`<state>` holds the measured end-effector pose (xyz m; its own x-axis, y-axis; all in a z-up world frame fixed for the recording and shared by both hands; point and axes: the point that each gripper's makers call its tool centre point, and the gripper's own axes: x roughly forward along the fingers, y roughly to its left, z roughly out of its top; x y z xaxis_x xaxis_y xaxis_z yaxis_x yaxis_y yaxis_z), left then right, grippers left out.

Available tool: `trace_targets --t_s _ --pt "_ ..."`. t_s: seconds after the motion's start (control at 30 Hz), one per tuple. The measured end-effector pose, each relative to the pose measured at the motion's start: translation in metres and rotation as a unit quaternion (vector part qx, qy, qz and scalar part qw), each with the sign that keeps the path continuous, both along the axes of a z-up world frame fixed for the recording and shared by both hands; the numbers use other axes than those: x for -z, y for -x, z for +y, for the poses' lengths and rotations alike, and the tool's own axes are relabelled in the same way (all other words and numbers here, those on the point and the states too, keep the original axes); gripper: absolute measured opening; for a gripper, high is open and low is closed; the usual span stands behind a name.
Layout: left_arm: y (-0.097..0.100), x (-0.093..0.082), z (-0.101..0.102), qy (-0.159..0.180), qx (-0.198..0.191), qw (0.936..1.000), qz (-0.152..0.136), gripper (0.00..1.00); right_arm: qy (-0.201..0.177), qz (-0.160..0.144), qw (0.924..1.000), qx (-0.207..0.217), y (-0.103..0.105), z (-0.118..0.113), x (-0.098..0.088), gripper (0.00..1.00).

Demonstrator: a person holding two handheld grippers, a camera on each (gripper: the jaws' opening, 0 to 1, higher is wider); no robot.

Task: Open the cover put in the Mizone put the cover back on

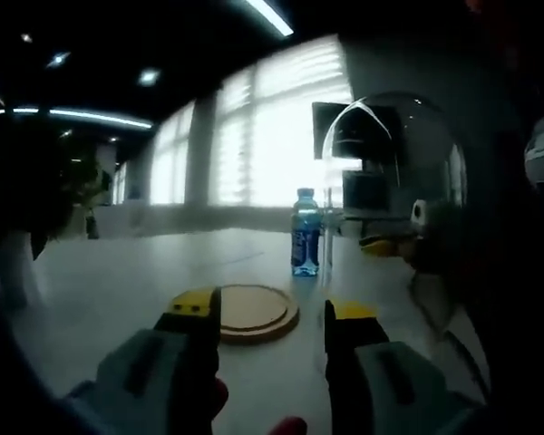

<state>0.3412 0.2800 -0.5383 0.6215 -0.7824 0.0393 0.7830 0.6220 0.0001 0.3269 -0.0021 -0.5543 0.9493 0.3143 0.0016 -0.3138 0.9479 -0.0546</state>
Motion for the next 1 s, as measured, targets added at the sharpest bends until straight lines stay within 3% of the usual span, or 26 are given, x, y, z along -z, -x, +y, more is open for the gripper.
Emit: trace_targets --t_s 0.13,0.27,0.67,1.0 --pt "0.001 -0.001 0.000 0.008 0.004 1.0000 0.003 0.35 0.005 -0.002 1.0000 0.008 -0.005 -0.004 -0.007 0.26" --pt "0.000 0.005 -0.002 -0.011 0.002 0.9999 0.005 0.35 -0.001 0.003 0.9997 0.025 -0.012 -0.015 -0.013 0.26" --pt "-0.002 0.009 -0.003 -0.012 0.001 0.9998 0.013 0.35 0.007 -0.022 0.9978 0.063 -0.028 -0.040 -0.039 0.26" --pt "-0.003 0.010 -0.003 -0.013 0.000 0.9998 0.014 0.35 0.015 -0.043 0.9965 0.069 -0.058 -0.041 -0.074 0.26"
